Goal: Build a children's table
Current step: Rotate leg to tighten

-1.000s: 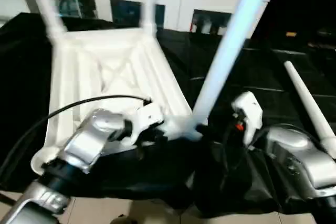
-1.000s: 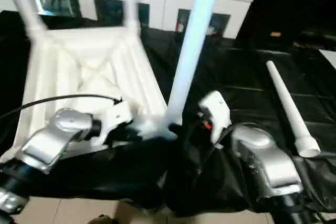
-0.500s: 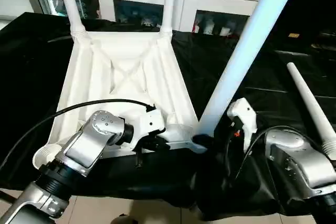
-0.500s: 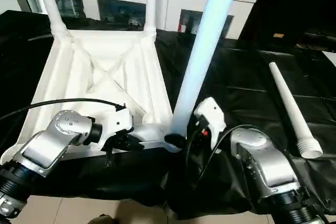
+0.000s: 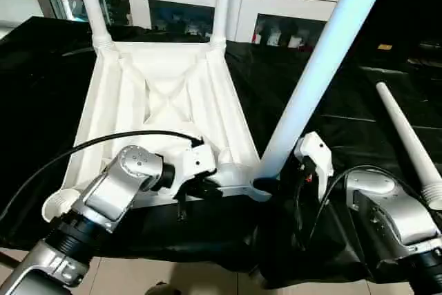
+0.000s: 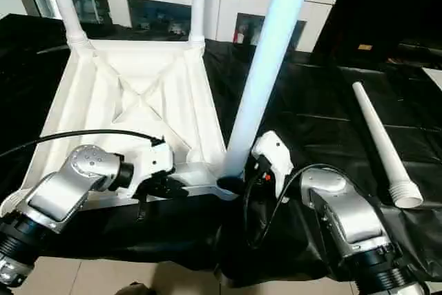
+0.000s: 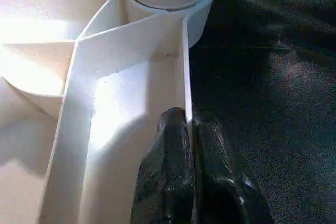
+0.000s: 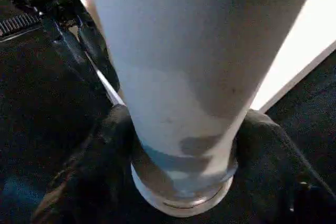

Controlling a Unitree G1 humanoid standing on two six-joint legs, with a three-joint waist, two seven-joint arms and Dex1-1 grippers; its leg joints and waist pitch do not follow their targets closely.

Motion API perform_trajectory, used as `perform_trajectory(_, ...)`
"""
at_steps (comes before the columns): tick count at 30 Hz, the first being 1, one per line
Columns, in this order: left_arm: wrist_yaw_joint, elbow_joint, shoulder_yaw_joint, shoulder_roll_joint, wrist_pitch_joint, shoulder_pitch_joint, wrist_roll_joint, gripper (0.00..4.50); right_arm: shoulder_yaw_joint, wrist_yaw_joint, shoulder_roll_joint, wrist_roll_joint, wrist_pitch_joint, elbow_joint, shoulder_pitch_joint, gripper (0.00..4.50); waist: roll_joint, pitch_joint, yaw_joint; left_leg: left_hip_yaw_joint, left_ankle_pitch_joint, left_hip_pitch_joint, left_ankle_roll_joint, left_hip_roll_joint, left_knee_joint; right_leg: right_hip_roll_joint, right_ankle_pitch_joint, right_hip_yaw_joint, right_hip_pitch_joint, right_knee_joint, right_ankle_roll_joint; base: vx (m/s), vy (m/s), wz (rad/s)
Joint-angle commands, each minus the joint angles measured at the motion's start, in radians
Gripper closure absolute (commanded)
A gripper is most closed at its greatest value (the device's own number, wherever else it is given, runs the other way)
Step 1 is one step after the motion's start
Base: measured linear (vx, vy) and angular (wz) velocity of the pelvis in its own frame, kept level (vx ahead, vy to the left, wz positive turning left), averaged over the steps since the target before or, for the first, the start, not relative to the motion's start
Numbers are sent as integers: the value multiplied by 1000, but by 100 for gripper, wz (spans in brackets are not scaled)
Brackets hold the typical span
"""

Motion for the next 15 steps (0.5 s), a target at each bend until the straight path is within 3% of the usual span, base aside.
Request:
perform_trajectory(1, -18, -24, 5, -9, -27, -9, -24, 450, 9, 12, -7, -20, -3, 23, -6, 187, 2, -72, -4, -26, -95, 29, 45, 73, -72, -62, -13, 42, 37, -51, -263, 0, 0, 0)
perform_trajectory(7, 13, -5, 12, -27, -15, -16, -20, 450, 1, -47, 41, -22, 11, 62, -15, 194, 2, -72, -6, -26, -119, 30, 34, 73, -73, -62, -41, 42, 35, -53, -262, 0, 0, 0)
perform_trajectory(10, 74, 33, 35, -67, 10, -34, -18, 450, -25, -121, 91, -19, 34, 92, -25, 194, -4, -67, -12, -28, -191, 29, -2, 73, -78, -62, -144, 44, 33, -63, -242, 0, 0, 0)
perform_trajectory(12, 152, 86, 61, -116, 38, -63, -10, 450, -50, -217, 151, -23, 56, 121, -37, 196, -3, -61, -19, -31, -260, 31, -33, 70, -83, -66, -276, 45, 28, -76, -213, 0, 0, 0)
perform_trajectory(15, 260, 153, 88, -178, 79, -106, 8, 450, -86, -385, 244, -47, 64, 166, -63, 196, -3, -63, -31, -39, -310, 35, -67, 69, -83, -71, -384, 44, 19, -88, -173, 0, 0, 0)
